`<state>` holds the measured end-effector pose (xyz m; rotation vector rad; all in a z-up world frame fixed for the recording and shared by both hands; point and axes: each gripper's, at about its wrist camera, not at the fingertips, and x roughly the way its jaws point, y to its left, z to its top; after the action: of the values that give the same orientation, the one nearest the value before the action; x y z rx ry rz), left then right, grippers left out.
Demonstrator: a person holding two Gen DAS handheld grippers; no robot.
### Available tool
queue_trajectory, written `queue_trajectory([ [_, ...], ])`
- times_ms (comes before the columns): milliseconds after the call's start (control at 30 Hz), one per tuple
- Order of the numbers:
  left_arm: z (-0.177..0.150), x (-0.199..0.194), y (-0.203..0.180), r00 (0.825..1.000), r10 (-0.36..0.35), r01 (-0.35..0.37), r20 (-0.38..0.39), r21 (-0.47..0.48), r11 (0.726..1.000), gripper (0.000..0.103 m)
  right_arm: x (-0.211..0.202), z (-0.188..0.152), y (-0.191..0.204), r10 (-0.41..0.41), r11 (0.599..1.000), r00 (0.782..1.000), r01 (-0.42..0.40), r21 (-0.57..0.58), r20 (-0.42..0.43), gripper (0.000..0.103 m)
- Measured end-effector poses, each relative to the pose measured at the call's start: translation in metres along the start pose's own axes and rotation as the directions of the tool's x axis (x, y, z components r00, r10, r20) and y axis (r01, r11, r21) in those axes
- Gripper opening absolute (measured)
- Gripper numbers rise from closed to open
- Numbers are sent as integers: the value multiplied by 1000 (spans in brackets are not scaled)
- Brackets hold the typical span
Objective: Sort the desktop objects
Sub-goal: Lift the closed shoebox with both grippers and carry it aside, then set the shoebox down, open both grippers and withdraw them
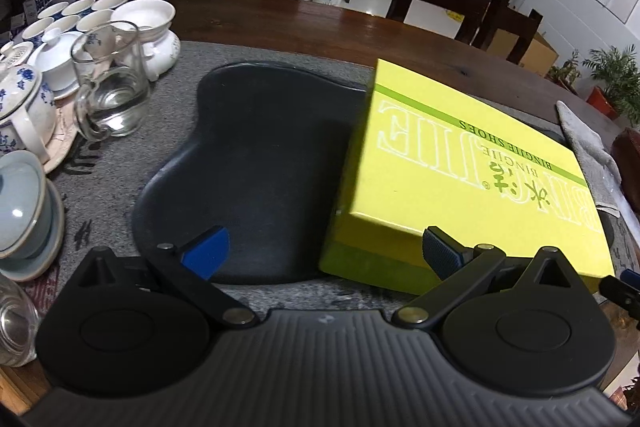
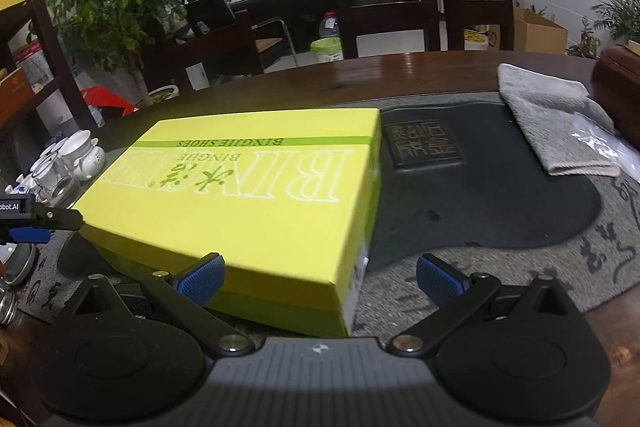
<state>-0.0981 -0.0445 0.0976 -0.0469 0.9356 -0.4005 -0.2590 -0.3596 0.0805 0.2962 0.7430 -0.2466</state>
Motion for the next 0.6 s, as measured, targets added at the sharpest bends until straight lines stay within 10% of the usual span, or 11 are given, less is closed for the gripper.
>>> queue_trajectory([
  [600,-10,29,65,967,236,-230,99,-69,971,102,-11,-21,-82,-151,977,988,144,154,34,103],
])
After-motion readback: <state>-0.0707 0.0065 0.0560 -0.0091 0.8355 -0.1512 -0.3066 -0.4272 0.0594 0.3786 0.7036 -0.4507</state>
